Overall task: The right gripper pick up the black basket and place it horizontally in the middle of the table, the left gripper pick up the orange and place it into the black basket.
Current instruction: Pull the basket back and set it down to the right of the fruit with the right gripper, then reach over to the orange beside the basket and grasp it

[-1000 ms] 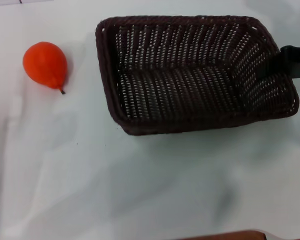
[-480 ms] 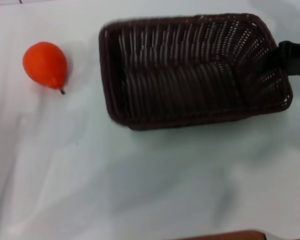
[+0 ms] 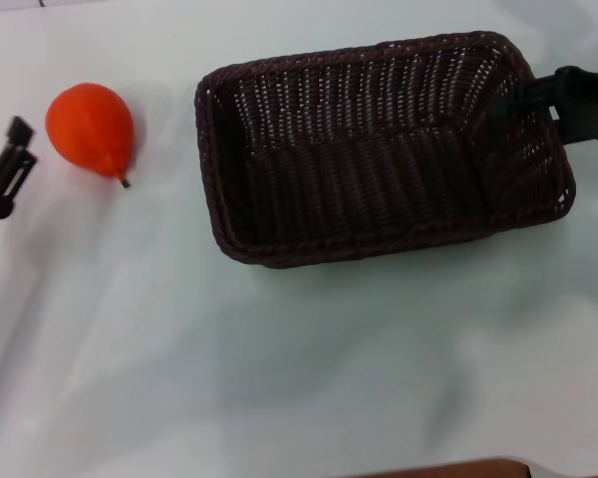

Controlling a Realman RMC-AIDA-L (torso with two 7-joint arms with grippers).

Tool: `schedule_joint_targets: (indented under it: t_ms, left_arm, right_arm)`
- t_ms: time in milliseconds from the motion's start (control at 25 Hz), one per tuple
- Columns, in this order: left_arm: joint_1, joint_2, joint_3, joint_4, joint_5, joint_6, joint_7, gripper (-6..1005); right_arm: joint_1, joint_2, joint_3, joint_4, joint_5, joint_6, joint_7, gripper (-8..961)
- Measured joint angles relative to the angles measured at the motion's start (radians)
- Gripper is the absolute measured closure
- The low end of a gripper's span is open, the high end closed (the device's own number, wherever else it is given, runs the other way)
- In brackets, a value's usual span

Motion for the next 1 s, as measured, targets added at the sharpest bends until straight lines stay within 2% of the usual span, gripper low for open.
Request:
schedule_joint_targets:
  t_ms: [160,240,360,480,680,1000]
  left_arm:
    - [-0.024,0.029,0.098,-0.078,0.016,0.169,-0.094,121]
    - [-0.062,0.041,0.135,-0.095,0.016,0.269,-0.136,139]
    - [-0.126,0.054,0.189,-0.095,0.017,0.380,-0.170,146]
    - [-0.180,0.057,0.229,-0.097,0.018,0.476,-0.189,143]
    - [-0.234,0.042,0.228,-0.106,0.018,0.612,-0.194,145]
    - [-0.245,0.025,0.209,-0.147,0.009,0.697,-0.194,148]
  right_arm:
    - [-0.029,-0.001,-0.004,-0.050,0.093,0.042,-0.010,333]
    - [-0.048,0.002,-0.006,-0.087,0.145,0.057,-0.012,230]
    - [-0.075,0.007,-0.008,-0.133,0.209,0.075,-0.013,149]
    - [-0.095,0.009,-0.006,-0.150,0.236,0.081,-0.022,149]
    - [-0.114,0.009,-0.009,-0.144,0.229,0.075,-0.030,149]
    - [-0.157,0.000,0.002,-0.143,0.171,0.058,-0.052,148]
